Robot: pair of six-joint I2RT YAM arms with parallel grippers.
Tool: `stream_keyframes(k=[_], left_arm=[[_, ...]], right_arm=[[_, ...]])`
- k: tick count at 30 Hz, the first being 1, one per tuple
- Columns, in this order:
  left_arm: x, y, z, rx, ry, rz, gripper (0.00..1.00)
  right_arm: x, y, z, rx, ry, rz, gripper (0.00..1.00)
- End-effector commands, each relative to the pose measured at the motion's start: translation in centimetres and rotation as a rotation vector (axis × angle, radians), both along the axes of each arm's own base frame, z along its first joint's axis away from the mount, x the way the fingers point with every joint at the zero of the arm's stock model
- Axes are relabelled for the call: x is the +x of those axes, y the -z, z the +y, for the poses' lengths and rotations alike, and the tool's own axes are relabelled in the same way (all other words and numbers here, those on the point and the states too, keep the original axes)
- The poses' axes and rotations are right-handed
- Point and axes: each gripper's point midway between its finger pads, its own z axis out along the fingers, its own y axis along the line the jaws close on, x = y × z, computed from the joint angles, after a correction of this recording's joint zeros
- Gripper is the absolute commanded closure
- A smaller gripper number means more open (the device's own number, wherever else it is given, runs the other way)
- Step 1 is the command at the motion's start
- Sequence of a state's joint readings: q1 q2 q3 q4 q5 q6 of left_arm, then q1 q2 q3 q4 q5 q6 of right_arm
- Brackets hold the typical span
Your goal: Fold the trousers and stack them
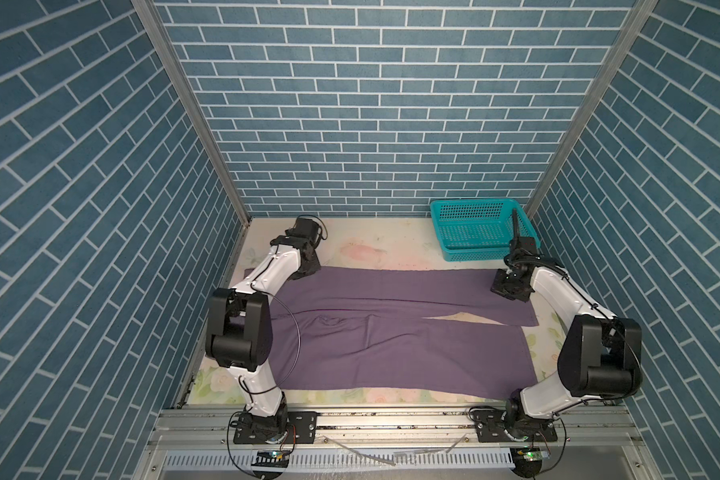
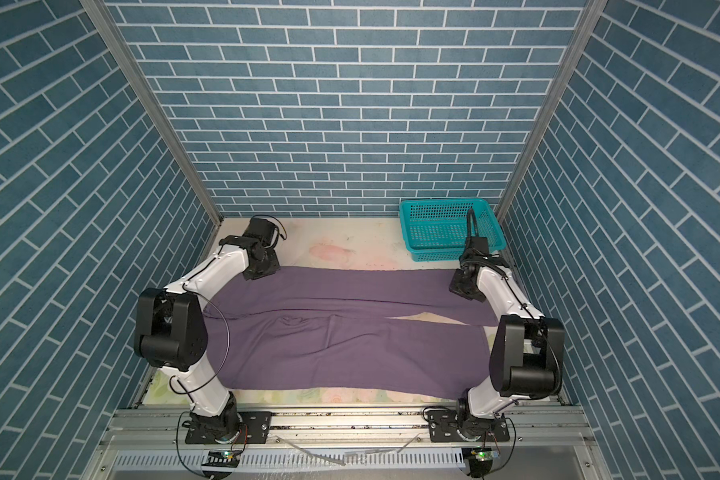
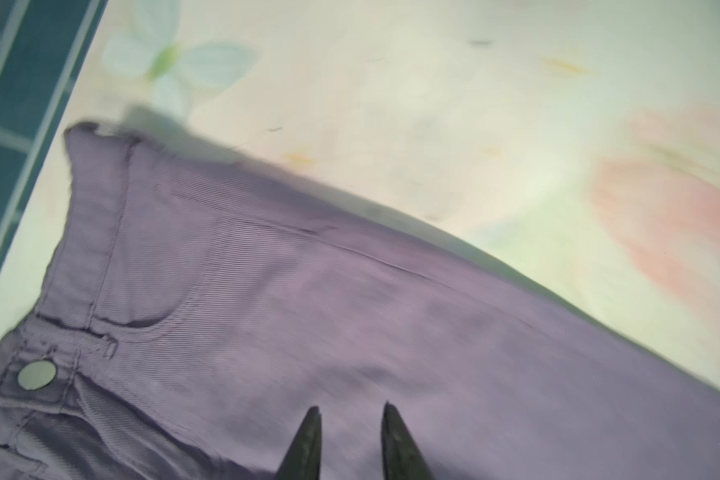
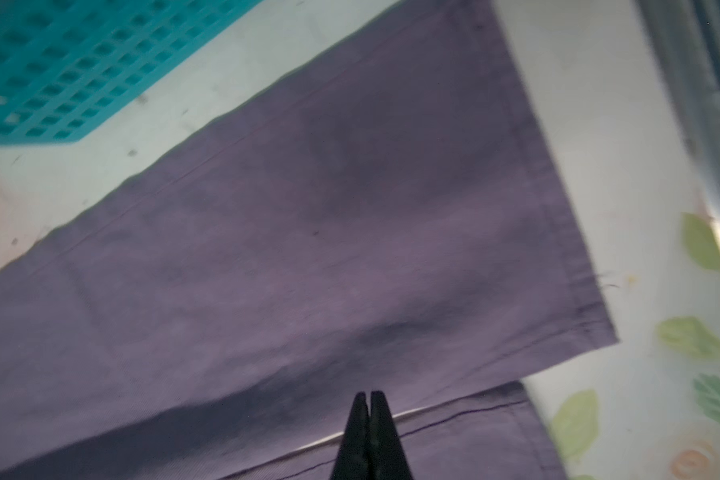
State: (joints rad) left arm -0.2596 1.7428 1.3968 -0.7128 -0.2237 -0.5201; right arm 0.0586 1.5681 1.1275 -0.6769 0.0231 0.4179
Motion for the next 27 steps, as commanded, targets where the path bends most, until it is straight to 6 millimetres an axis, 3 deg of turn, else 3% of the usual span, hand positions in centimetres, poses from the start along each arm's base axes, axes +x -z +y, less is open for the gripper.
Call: stream_keyframes(k=[1, 3, 5, 8, 14, 20, 27], left_arm=[[-2.9, 0.3, -4.7, 0.044, 0.177, 0.035, 0.76], [-4.2, 0.4, -8.1, 0.02, 0.266, 0.025, 0.74], [-5.7, 0.7, -11.6, -0.014, 0.348, 0.022, 0.59], [-7.5, 1.4, -16.5, -0.037, 0.478, 0.019, 0.51], [-9.9, 3.4, -24.1, -0.073, 0.655, 0.05, 0.36], [-10.5, 4.7, -28.0, -0.083, 0.729, 0.06, 0.32], [-9.9, 6.9, -29.6, -0.087, 0.724, 0.089, 0.26]], right_arm=[[-0.9, 2.7, 3.6, 0.061, -0.106, 0.051, 1.0], [-0.9, 3.7, 5.1, 0.094, -0.129, 0.047, 1.0], [-0.9, 4.3, 6.3, 0.141, -0.144, 0.047, 1.0], [-1.0, 5.3, 6.5, 0.153, -0.146, 0.059, 1.0], [-0.3, 7.9, 6.1, 0.128, -0.118, 0.09, 1.0], [1.7, 9.4, 5.3, 0.083, -0.085, 0.08, 1.0], [3.1, 9.9, 3.6, 0.03, -0.024, 0.098, 1.0]])
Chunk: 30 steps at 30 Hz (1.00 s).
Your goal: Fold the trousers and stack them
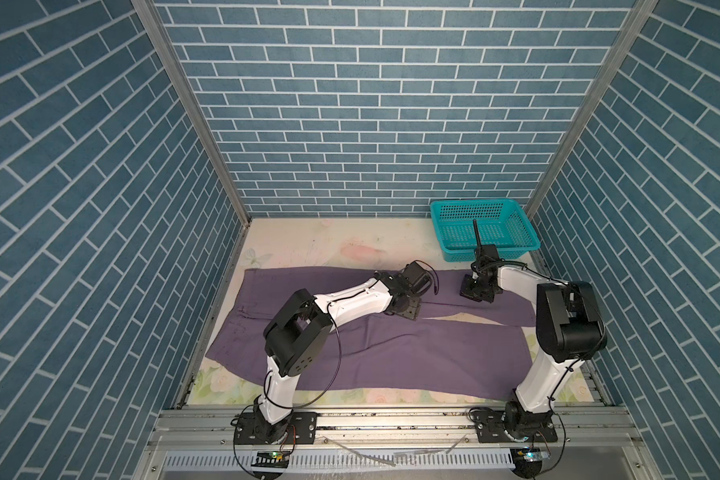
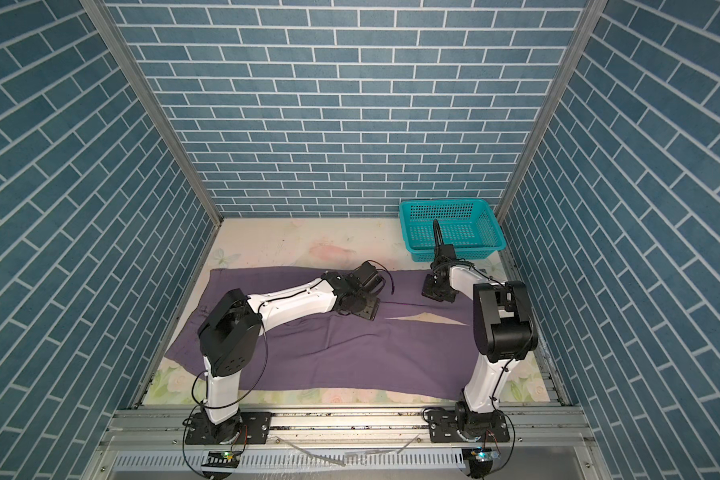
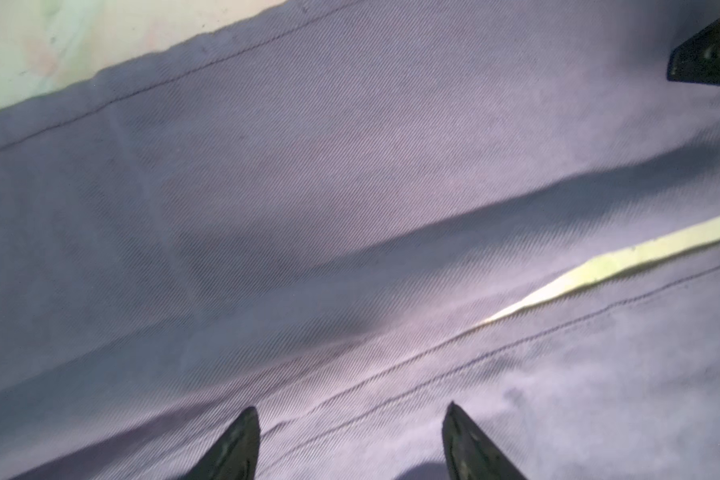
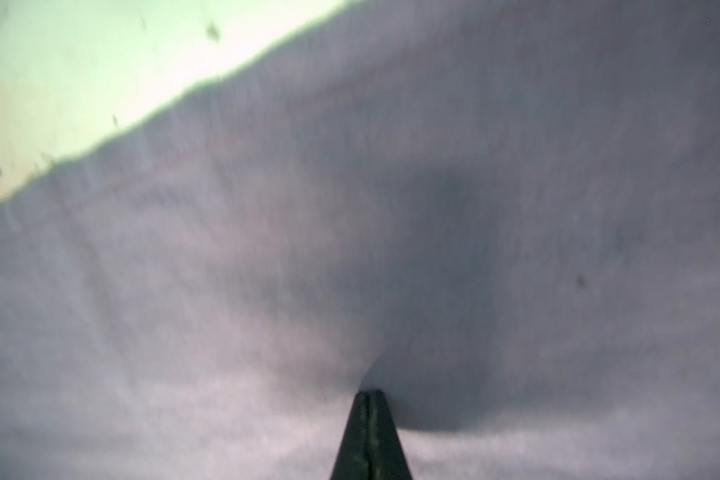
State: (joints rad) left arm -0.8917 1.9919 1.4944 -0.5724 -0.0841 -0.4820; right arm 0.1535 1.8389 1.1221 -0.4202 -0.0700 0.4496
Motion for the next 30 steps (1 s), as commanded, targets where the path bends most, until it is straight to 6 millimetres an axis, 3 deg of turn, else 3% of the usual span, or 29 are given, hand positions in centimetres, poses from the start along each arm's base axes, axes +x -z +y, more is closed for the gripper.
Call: stream_keyframes(k=[1, 6, 10, 12, 17, 20, 30], left_arm=[[0.3, 1.1, -0.7, 0.008, 0.0, 0.019, 0.25], [0.0, 3.3, -0.7, 0.052, 0.01, 0.066, 0.24], [-0.7, 4.4, -0.6, 0.053, 0.025, 0.099, 0.37], [-1.3, 4.8, -0.8, 0.038, 0.051, 0.122, 0.38], [-3.9, 6.3, -0.4, 0.028, 0.121, 0.226, 0.49], [-5.5, 7.2, 0.5, 0.031, 0.141, 0.277, 0.55], [-8.8, 7.6, 3.5, 0.059, 0.141, 0.354, 0.61]], right_arm=[[-0.3, 2.3, -2.1, -0.067, 0.077, 0.074, 1.0], [0.5, 2.4, -2.2, -0.063, 0.089, 0.087, 1.0], [1.1, 2.4, -2.3, -0.059, 0.098, 0.087, 1.0], [1.3, 2.4, -2.4, -0.057, 0.103, 0.088, 1.0], [1.7, 2.4, -2.3, -0.053, 0.102, 0.09, 1.0], [1.9, 2.4, -2.3, -0.054, 0.101, 0.088, 1.0], [2.0, 2.2, -2.7, -0.071, 0.097, 0.091, 1.0]])
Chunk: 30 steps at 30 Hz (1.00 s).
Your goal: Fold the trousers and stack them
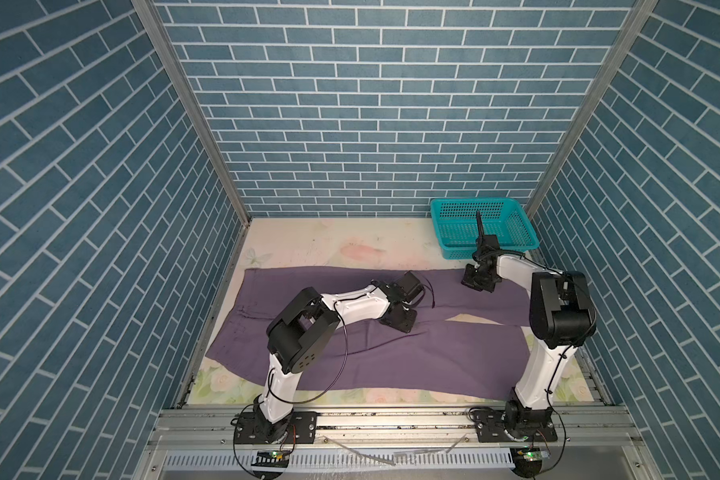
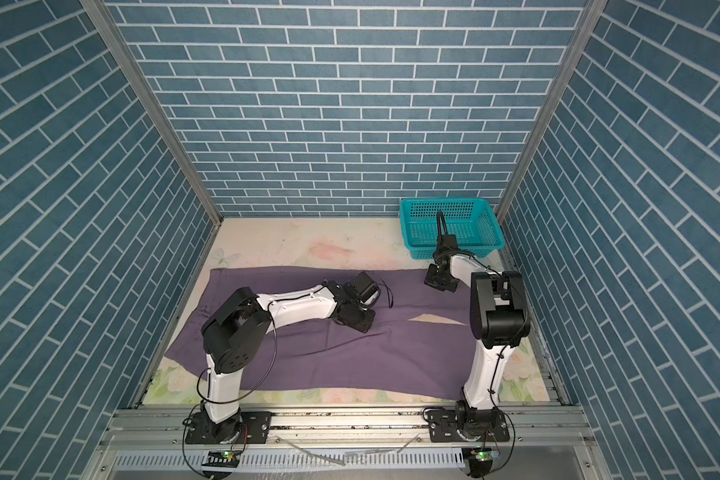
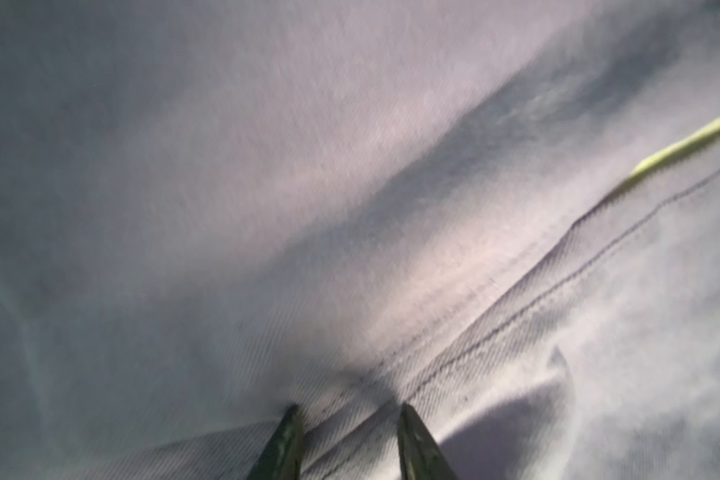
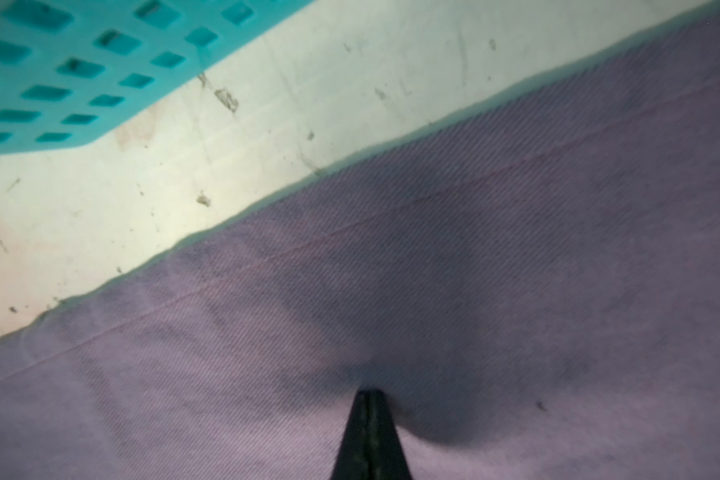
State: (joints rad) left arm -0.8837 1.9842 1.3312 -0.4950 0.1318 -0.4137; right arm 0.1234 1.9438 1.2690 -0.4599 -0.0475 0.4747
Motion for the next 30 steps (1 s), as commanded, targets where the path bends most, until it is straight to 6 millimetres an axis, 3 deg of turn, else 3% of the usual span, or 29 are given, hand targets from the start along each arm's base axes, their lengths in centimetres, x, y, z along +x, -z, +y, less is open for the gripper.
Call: stream_keyframes(k=[1, 5, 9, 16, 18, 24, 26, 30], left_arm=[[-4.2, 3.1, 3.4, 0.124, 0.019, 0.158, 0.61], [-4.2, 2.9, 4.1, 0.15, 0.014, 0.149, 0.61], [-3.2, 1.9, 3.3, 0.14, 0.018, 0.122, 0.61], [-1.7, 0.0, 2.2, 0.129, 0.037, 0.081, 0.61], [-1.5, -0.7, 2.2, 0.118, 0.042, 0.075, 0.66], [-0.5, -2.3, 3.6, 0.123, 0.024, 0.05, 0.74], [0.0, -2.4, 4.3, 0.12, 0.0, 0.051, 0.74], [0.4, -2.7, 5.6, 0.128, -0.029, 0.042, 0.75]], right_arm=[[-1.3, 2.2, -1.5, -0.061, 0.03, 0.095, 1.0], [-1.6, 2.0, -1.5, -0.057, 0.021, 0.093, 1.0], [-2.6, 0.0, -1.5, -0.044, 0.024, 0.055, 1.0], [-7.5, -2.9, -0.7, 0.006, 0.005, 0.034, 1.0], [-9.1, -3.5, 0.2, 0.024, -0.023, 0.026, 1.0], [-13.3, -2.8, 2.0, 0.031, -0.078, 0.07, 1.0], [-13.8, -2.1, 2.7, 0.057, -0.083, 0.094, 1.0], [-13.0, -1.2, 2.8, 0.054, -0.074, 0.099, 1.0]])
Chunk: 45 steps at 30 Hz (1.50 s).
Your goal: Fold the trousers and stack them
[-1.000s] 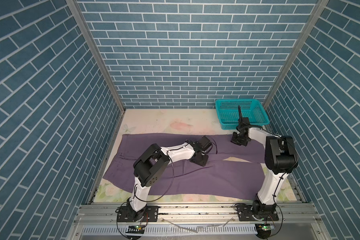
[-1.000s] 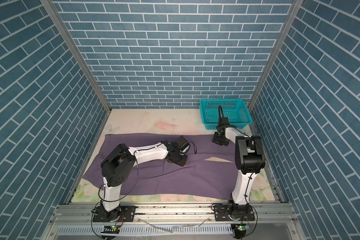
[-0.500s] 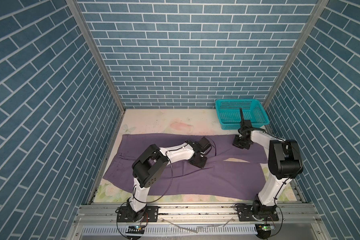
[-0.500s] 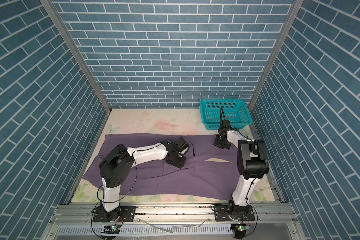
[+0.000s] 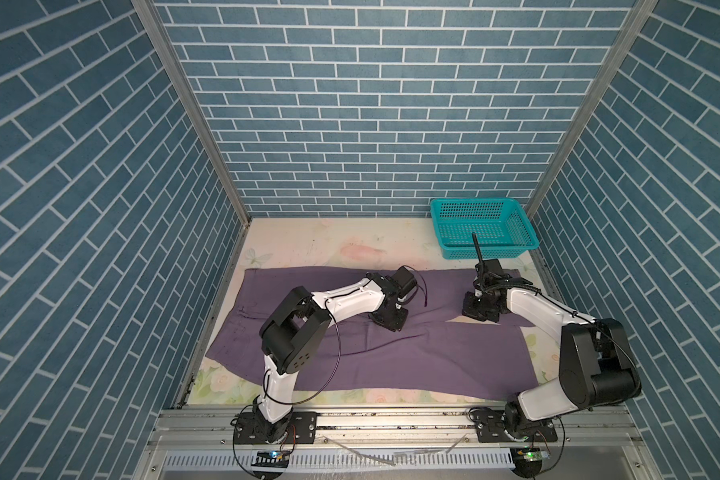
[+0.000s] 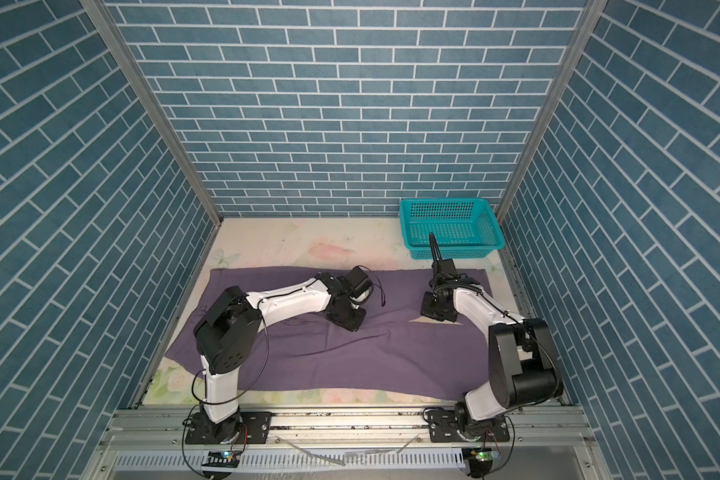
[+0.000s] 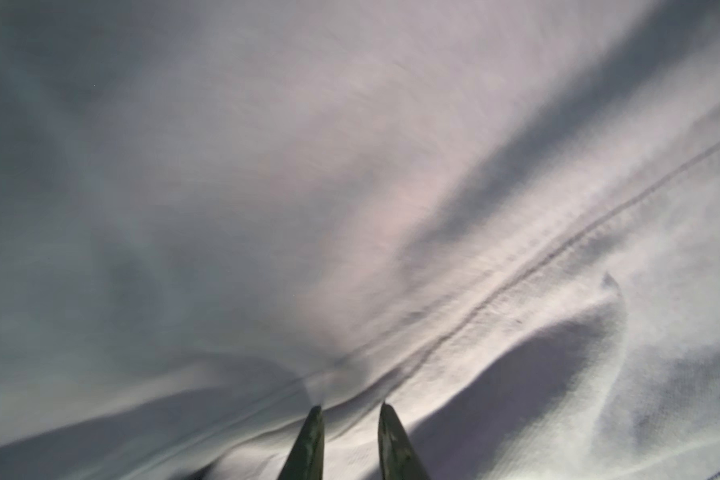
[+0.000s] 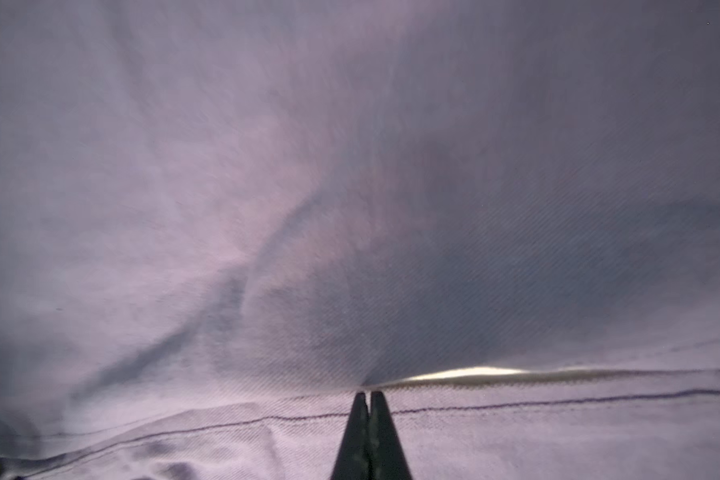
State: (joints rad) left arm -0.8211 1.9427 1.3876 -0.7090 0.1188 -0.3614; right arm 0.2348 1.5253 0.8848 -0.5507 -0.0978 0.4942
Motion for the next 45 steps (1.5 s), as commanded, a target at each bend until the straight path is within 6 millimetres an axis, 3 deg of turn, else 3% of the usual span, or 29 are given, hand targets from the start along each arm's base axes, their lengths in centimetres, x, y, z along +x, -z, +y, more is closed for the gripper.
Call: stream_keyframes(k=[1, 8, 12, 23, 30, 35, 39, 45], left_arm=[[0.1, -0.9, 1.9, 0.029, -0.017, -0.017, 0.75], [-0.2, -0.6, 2.4, 0.028, -0.043, -0.016, 0.74], [-0.3, 0.0, 2.6, 0.034, -0.05, -0.007, 0.74], [0.1, 1.6, 1.8, 0.017, -0.06, 0.02, 0.74], [0.8, 0.4, 0.9, 0.001, -0.058, -0.02, 0.56], [0.4, -1.5, -0.4, 0.002, 0.009, -0.08, 0.52], [-0.6, -2.1, -3.1, -0.018, 0.094, -0.105, 0.43], [-1.1, -1.3, -7.1, -0.052, 0.158, -0.095, 0.33]], right_arm=[[0.2, 1.0, 0.1, 0.003, 0.035, 0.028, 1.0], [3.4, 1.7, 0.2, -0.027, 0.041, 0.009, 1.0], [4.0, 2.0, 0.6, -0.017, 0.039, 0.017, 1.0], [3.8, -1.9, 0.1, -0.022, 0.047, -0.061, 1.0], [4.1, -0.1, 0.0, -0.039, 0.046, -0.024, 1.0], [5.3, 0.3, -0.4, -0.073, 0.056, -0.037, 1.0], [6.4, -0.4, -0.3, -0.078, 0.05, -0.059, 1.0], [7.2, -0.6, -0.9, -0.1, 0.046, -0.055, 1.0]])
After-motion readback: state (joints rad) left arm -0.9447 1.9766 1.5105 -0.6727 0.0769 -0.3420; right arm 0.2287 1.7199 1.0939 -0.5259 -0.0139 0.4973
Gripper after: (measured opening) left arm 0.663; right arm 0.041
